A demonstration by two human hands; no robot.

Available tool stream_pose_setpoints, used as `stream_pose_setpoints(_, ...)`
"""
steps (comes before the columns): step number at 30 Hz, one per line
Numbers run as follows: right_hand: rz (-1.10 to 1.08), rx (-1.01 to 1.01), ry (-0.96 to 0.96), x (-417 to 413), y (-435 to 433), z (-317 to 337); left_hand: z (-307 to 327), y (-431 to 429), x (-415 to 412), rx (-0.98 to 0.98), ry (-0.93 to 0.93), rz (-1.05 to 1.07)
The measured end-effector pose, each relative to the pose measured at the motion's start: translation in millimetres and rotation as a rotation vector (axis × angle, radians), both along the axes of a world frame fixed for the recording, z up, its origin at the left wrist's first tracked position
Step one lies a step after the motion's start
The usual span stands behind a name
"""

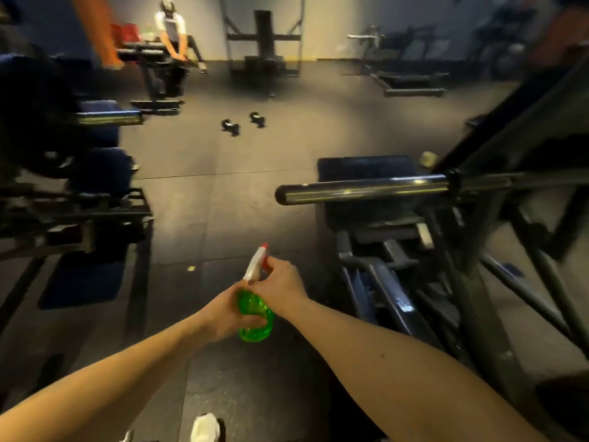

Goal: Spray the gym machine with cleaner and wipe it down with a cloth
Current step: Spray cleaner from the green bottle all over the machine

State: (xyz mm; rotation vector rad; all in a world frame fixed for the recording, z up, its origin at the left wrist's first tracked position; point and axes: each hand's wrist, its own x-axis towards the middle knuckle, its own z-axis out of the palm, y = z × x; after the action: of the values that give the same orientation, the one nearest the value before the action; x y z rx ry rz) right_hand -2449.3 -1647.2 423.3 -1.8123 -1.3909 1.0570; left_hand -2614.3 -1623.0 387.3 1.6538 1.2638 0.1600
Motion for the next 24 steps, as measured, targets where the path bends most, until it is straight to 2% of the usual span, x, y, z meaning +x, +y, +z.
stream_pose_setpoints(7, -0.333, 0.040, -0.119, 32, 26, 12, -5, 87, 55, 0.119, -0.087, -0.395)
stream_pose_setpoints(13, -0.569, 0.016, -0.150, 42, 28, 29, 4, 118, 90, 0.110, -0.121, -0.648)
stream_pose_setpoints(19, -0.740, 0.023, -0.191, 89, 11, 46, 29, 107, 152, 0.064, -0.185, -0.794)
stream_pose_setpoints(24, -0.778, 0.060, -0.161, 131, -7, 46, 34, 93, 201, 0.060, -0.183, -0.795)
